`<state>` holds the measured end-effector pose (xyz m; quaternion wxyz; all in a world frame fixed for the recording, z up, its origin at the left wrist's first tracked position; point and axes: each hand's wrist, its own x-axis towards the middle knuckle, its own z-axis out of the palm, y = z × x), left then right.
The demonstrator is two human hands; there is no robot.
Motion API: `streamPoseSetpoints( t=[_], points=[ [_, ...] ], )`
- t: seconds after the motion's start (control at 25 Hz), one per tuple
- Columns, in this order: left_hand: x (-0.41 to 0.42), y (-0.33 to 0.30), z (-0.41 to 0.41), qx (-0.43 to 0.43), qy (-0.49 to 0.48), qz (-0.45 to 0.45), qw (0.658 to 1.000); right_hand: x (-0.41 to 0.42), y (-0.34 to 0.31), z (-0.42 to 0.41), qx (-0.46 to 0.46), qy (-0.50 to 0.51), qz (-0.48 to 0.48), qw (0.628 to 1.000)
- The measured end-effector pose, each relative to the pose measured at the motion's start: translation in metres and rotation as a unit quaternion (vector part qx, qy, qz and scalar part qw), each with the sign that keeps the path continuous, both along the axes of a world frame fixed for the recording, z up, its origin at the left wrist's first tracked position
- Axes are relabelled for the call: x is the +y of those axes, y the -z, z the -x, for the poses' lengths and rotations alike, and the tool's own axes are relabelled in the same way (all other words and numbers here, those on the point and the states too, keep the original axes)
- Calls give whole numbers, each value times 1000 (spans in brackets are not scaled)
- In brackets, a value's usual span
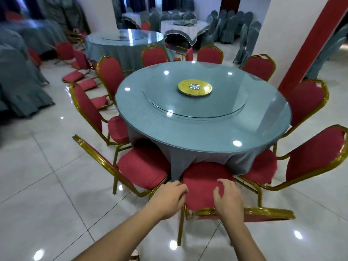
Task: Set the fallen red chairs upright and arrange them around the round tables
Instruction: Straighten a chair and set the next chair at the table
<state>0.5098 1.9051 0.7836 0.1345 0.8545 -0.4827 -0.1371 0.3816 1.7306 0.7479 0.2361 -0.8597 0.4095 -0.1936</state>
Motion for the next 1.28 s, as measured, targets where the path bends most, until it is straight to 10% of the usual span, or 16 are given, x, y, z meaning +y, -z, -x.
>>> streamPoseSetpoints(
  t=[1.28],
  points=[
    [426,-51,-570,44,-377,119,918,400,-59,-688,-73,-349,-110,928]
  ],
)
